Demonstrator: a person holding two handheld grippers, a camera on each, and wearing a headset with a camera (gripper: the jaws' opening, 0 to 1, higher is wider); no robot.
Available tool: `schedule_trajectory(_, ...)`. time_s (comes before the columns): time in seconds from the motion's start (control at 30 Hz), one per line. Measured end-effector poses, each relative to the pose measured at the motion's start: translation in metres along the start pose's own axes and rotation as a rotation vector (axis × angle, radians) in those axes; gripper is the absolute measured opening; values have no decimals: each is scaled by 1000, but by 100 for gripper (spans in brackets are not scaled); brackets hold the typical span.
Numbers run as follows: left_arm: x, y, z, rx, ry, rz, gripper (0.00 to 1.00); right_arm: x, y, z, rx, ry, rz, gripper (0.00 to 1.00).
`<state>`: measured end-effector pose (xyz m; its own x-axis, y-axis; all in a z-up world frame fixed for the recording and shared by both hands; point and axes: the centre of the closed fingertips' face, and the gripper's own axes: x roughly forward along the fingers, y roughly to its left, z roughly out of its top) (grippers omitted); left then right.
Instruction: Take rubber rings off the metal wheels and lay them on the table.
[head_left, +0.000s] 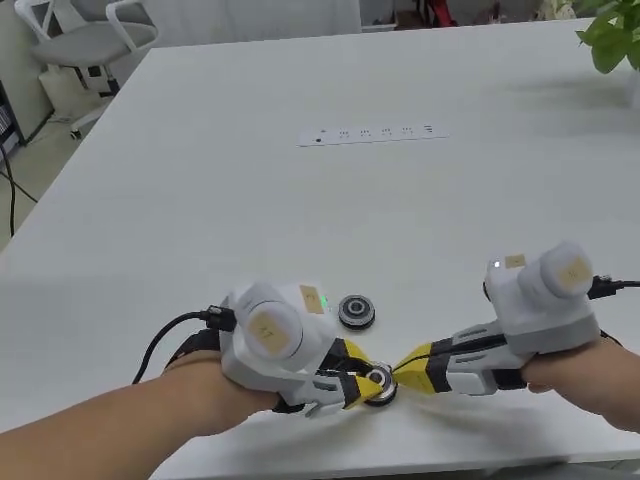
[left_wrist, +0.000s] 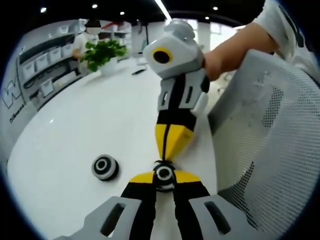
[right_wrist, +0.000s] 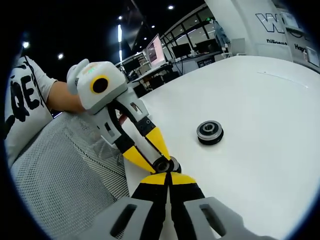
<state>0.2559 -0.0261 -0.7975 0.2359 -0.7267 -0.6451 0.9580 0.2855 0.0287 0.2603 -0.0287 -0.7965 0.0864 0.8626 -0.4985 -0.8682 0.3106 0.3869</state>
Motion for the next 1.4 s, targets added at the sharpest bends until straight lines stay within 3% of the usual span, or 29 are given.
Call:
schedule_trajectory(0.6,0,0,1,6,1,1,12,6,17,5,-21,-16,58,0)
schedule_trajectory(0.93,-1,0,1,19,-24,-11,13,1,4,5,-10,-33,10,0)
schedule_trajectory(1.4,-4,-3,2,22,-32,-45,18,1,2,4,-3,-32,2,0)
